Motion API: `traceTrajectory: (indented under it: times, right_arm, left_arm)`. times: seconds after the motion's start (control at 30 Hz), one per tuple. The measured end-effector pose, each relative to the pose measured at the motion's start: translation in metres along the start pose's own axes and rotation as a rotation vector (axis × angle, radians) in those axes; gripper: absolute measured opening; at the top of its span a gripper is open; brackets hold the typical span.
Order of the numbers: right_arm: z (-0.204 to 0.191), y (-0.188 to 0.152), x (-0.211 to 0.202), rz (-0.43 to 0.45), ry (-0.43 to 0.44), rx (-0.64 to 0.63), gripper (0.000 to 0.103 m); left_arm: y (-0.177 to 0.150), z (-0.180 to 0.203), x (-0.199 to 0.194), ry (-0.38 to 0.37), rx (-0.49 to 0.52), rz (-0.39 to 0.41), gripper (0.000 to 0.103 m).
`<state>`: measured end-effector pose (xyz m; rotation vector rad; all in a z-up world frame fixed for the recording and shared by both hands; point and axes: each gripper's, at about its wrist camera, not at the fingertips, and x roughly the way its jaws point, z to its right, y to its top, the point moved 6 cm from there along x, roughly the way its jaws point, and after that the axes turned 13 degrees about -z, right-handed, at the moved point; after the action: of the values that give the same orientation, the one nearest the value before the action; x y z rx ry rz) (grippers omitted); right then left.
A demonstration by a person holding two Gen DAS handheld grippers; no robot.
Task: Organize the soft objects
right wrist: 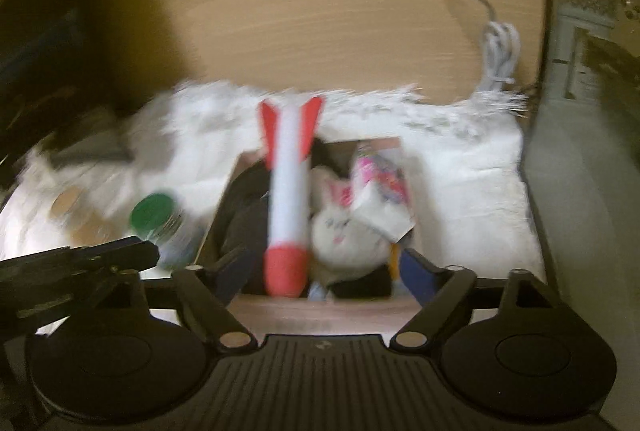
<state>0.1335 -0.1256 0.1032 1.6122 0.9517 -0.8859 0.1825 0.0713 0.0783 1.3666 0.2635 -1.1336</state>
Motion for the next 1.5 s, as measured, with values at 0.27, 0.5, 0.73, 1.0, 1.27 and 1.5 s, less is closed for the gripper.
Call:
traceTrajectory:
  times: [0.27, 0.5, 0.73, 1.0, 1.27, 1.5]
  right_arm:
    - [0.000, -0.086, 0.040, -0.144, -0.002, -0.286, 0.088]
    - [0.005, -0.112, 0.065, -0.136, -0.005, -0.361, 0.103]
    - [0.009, -0.112, 0.068, -0.120, 0.024, -0.375, 0.103]
    - [0.013, -0.121, 0.066, 0.018, 0.079, -0.406, 0.103]
    - [0.013, -0.121, 0.066, 0.017, 0.082, -0.399, 0.103]
    - [0.013, -0.121, 0.066, 0.017, 0.082, -0.399, 0.103]
  left_arm:
    - [-0.119, 0.021, 0.003, 0.252, -0.268, -0.008, 0.025]
    - [-0.173, 0.044, 0.015, 0.397, -0.347, 0.024, 0.026]
    - [-0.171, 0.063, 0.025, 0.504, -0.324, 0.027, 0.034]
    - [-0.183, 0.086, 0.029, 0.615, -0.308, 0.070, 0.034]
    - [-0.182, 0.085, 0.029, 0.630, -0.337, 0.083, 0.034]
    - [-0.182, 0.084, 0.029, 0.627, -0.338, 0.078, 0.034]
